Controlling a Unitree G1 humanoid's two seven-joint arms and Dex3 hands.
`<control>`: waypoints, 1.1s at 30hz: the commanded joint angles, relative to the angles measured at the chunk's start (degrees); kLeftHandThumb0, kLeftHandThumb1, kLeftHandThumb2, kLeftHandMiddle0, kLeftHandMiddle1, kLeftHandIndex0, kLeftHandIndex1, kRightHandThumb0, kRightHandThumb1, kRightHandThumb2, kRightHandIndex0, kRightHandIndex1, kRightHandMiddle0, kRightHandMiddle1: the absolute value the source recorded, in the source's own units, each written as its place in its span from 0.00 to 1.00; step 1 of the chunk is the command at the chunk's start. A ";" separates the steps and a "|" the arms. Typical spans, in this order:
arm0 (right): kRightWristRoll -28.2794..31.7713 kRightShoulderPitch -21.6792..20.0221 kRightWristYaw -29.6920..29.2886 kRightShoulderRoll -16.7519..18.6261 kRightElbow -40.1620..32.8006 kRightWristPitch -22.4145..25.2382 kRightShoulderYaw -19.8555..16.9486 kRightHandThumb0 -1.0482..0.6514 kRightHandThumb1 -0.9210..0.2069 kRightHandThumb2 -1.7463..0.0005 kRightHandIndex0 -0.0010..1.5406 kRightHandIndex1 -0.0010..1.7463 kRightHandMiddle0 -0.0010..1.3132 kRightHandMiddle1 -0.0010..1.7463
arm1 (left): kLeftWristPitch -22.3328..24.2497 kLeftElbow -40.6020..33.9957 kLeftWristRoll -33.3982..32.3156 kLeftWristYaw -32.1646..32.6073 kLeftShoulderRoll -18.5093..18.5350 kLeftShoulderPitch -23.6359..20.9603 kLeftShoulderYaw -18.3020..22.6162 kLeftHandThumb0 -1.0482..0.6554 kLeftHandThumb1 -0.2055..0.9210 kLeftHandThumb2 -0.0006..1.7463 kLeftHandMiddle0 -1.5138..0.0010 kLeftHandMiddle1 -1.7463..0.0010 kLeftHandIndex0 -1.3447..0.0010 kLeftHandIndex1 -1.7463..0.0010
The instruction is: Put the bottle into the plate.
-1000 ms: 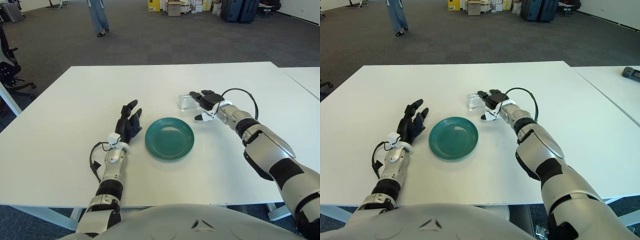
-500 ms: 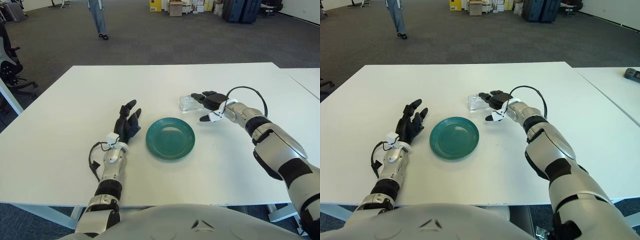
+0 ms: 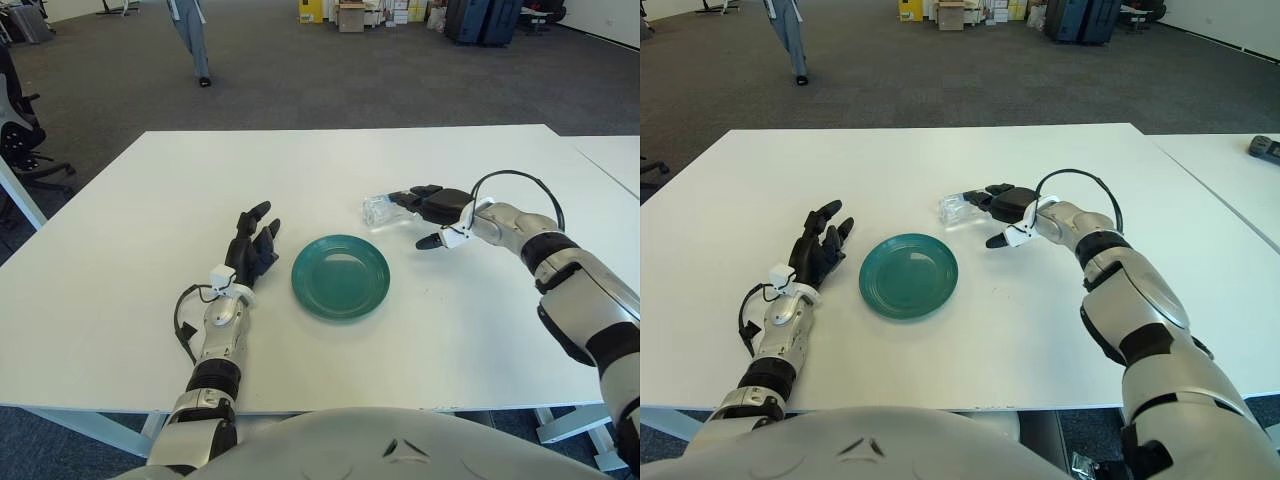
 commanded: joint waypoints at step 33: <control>-2.55 5.62 -9.44 -0.89 -17.69 5.17 -8.28 0.01 0.00 0.60 0.01 0.00 0.01 0.01 | -0.22 1.53 0.80 -0.26 1.24 -1.46 -0.41 0.14 1.00 0.54 0.67 1.00 0.97 0.51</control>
